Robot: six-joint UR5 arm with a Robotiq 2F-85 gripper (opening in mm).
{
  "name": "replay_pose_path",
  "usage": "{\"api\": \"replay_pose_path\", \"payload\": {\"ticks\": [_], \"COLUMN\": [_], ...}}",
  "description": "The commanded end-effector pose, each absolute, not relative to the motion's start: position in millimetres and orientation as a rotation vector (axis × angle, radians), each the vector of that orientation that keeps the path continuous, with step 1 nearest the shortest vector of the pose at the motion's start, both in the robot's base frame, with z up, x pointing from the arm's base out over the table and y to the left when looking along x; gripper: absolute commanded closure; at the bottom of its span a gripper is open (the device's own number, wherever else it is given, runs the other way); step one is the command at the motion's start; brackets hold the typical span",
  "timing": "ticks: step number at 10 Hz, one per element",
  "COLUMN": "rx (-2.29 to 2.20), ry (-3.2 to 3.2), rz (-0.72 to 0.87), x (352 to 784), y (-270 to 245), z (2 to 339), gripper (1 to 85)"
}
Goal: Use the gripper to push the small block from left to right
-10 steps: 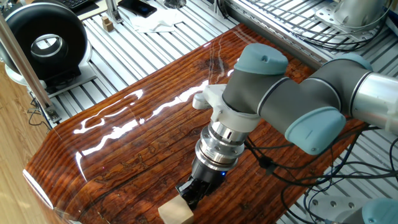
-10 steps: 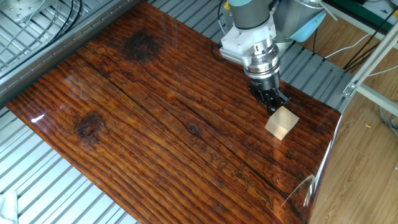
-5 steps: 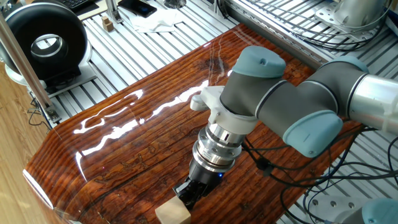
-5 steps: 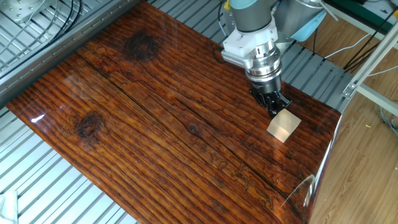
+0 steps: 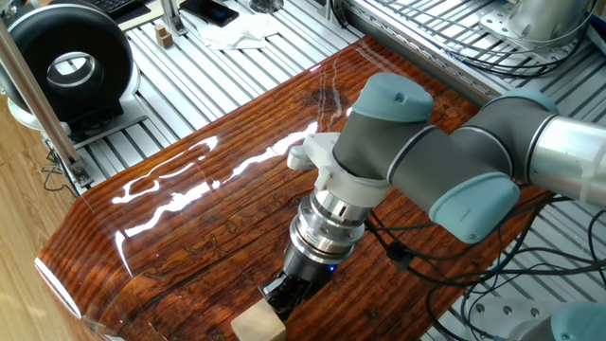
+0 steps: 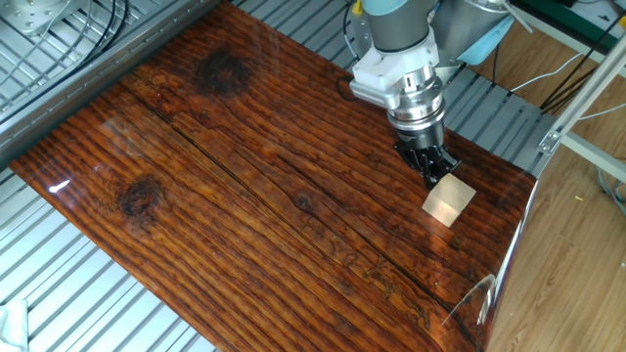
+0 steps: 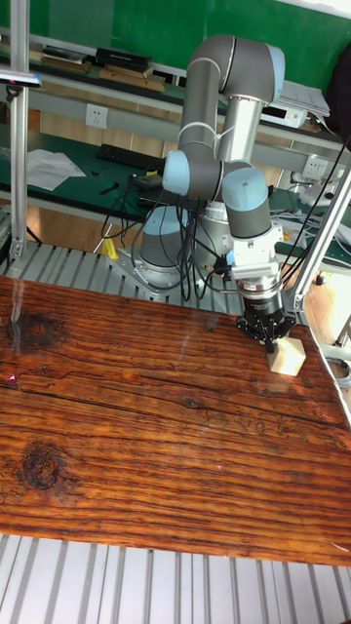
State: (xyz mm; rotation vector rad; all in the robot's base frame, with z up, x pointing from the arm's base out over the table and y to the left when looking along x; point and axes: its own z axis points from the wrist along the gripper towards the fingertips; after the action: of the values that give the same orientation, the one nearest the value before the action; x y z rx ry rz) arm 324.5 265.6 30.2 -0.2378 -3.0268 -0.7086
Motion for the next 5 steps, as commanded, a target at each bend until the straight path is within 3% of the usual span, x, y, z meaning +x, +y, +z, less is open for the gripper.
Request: {"api": "replay_pose_path", "payload": {"ticks": [1,5], "rx": [-0.244,-0.241], "ry": [-3.039,-3.028], "rz": [-0.758,-0.774], "x": [333.1,330.7], "y": [273.1,276.8], "z": [33.2,33.7], "gripper": [84.7,84.7]}}
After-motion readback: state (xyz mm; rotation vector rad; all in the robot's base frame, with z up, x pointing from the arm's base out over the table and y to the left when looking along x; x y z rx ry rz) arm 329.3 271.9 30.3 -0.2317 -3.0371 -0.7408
